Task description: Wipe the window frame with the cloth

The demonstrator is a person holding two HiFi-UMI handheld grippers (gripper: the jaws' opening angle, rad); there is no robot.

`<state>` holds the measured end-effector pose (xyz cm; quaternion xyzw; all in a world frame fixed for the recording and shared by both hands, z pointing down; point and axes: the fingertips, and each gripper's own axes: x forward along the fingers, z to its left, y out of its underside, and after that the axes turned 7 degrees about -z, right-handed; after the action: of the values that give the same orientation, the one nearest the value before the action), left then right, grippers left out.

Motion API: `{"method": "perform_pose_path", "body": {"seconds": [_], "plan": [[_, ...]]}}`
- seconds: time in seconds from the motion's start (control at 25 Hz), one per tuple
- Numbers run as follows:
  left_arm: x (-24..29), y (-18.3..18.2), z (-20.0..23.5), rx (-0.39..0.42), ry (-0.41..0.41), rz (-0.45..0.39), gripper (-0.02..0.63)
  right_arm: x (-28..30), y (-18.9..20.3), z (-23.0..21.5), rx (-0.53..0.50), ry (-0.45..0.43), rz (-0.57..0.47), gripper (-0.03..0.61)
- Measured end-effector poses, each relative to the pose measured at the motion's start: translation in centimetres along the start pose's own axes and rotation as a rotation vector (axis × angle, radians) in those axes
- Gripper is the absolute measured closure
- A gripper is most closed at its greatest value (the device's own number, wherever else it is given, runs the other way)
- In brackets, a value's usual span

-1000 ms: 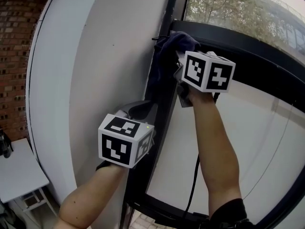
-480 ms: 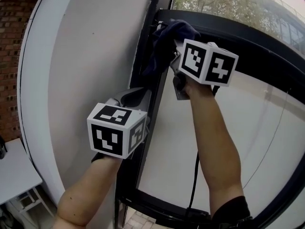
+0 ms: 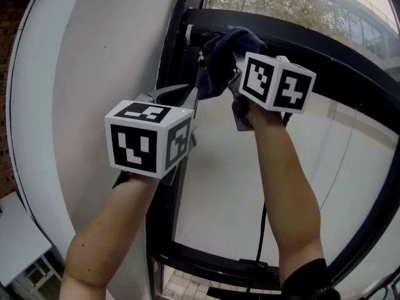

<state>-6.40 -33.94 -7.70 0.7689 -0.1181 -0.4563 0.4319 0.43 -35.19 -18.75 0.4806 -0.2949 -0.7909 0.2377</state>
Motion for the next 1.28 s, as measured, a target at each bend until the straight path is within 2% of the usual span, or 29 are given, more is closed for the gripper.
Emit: {"method": "perform_pose_path", "body": {"seconds": [0.08,0.2,0.4,0.52,0.68,1.0,1.16,1.28], "plan": [[0.8,-1.7,0.4,-0.016,0.001,-0.021,0.62,-0.8,-0.4,-0.8,-0.016,0.014,0.012,0.529],[2.1,-3.7,-0.1,0.011,0.013,-0.04,0.62,-2.3,-1.1,-2.3,-0.043,0.031,0.027,0.529],[3.5,-5.3,-0.3,-0.06,0.076,-0.063,0.62,-4.1,-2.3,-3.6,-0.084,0.091,0.023,0.529],[4.2,-5.8,-0.4,-0.036,0.085,-0.059,0.62,-4.9,-2.9,-4.1,-0.102,0.11,0.026,0.529],[6.1,-6.0,-3.2,-0.03,0.107,-0.038,0.62,-6.7,-4.0,-7.1,-0.139,0.147,0.016,0.529],[8.6,-6.9,-7.6,-0.024,0.101,-0.051,0.62,-9.8,-5.9,-10.6,-0.172,0.158,0.009,0.529],[9.5,-7.1,-10.3,-0.059,0.119,-0.056,0.62,-11.9,-7.0,-12.9,-0.184,0.166,0.002,0.529],[9.9,-7.4,-12.2,-0.029,0.124,-0.066,0.62,-13.0,-7.3,-14.1,-0.187,0.166,0.004,0.529]]}}
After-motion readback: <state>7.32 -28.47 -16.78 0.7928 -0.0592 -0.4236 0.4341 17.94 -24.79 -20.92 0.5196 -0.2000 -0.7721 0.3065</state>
